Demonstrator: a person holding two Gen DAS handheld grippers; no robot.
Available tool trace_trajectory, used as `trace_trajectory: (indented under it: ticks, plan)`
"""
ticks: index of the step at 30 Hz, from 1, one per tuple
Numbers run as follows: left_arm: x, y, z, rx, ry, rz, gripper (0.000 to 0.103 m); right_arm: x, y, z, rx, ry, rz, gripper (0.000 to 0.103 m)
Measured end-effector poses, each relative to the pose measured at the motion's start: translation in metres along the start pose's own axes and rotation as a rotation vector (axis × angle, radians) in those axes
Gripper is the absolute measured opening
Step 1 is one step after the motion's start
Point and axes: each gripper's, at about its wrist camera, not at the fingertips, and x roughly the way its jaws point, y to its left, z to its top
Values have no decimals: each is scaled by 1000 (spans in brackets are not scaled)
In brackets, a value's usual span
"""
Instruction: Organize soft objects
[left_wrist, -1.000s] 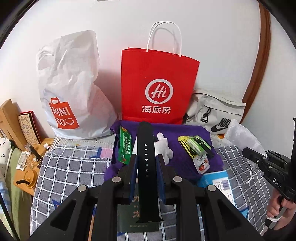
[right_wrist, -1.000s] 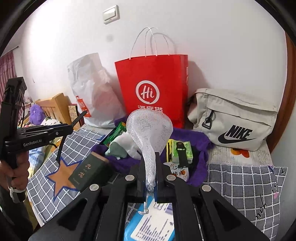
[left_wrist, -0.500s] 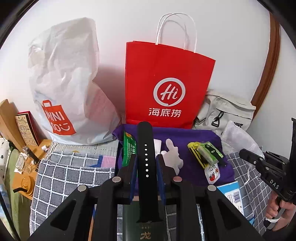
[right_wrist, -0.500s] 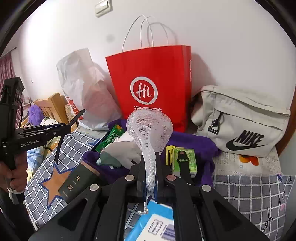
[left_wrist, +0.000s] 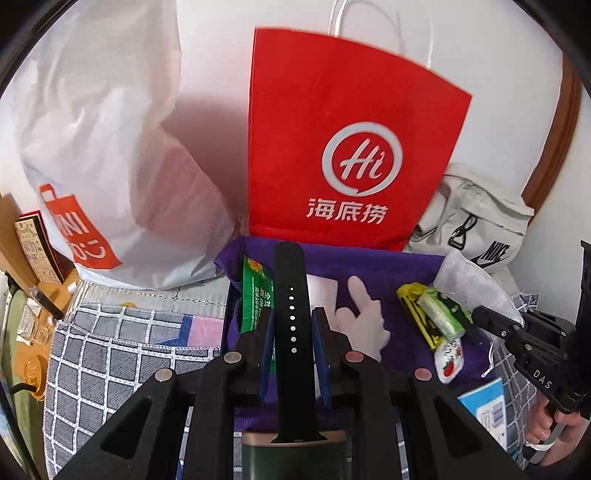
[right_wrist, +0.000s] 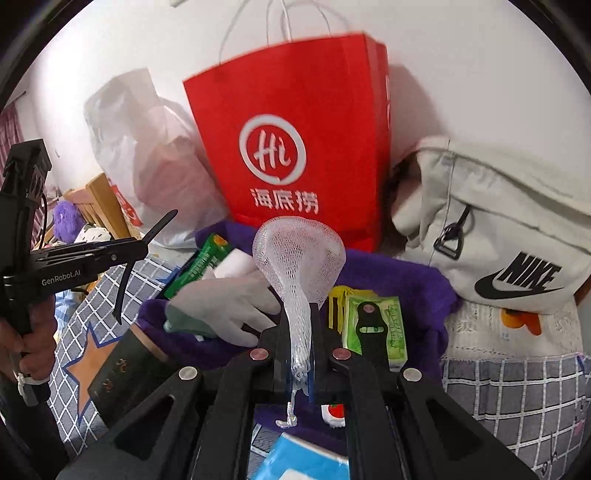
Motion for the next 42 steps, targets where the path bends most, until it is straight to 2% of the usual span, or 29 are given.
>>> trace_trajectory:
  ticks: [5, 15, 23, 30, 31, 32, 33, 34, 35, 36, 38, 41, 42]
  plan:
    - [22, 6, 3, -13, 31, -4, 20, 18, -7, -2, 11, 27, 11, 6]
    - [64, 14, 0, -44, 115, -20, 20, 46, -8, -11, -53, 101, 5, 6]
    - [83, 20, -5, -71, 179, -57, 20, 64, -9, -18, -58, 170, -2, 7]
    - [88, 19, -8, -81, 210, -70, 20, 67, -10, -18, -47, 177, -3, 10]
    - [89, 19, -8, -82, 212, -70, 21, 66, -11, -19, -48, 176, 0, 11]
    - [88, 19, -8, -82, 215, -72, 26, 65, -10, -19, -50, 176, 6, 19]
    - [89, 18, -7, -81, 217, -72, 29, 64, -9, -19, -48, 175, 12, 30]
    - [88, 18, -7, -80, 218, -69, 36, 62, -9, -18, -49, 170, 18, 37]
    - [87, 17, -6, -78, 213, -64, 39, 62, -6, -17, -53, 159, 26, 50]
    - [85, 17, -5, -73, 204, -57, 40, 60, -5, -16, -55, 148, 27, 58]
    - [82, 14, -4, -65, 203, -51, 49, 55, -2, -14, -62, 133, 28, 60]
    - [71, 11, -1, -57, 185, -42, 53, 46, 3, -11, -63, 125, 29, 62]
    - [66, 9, -1, -55, 178, -40, 57, 43, 5, -10, -61, 120, 28, 65]
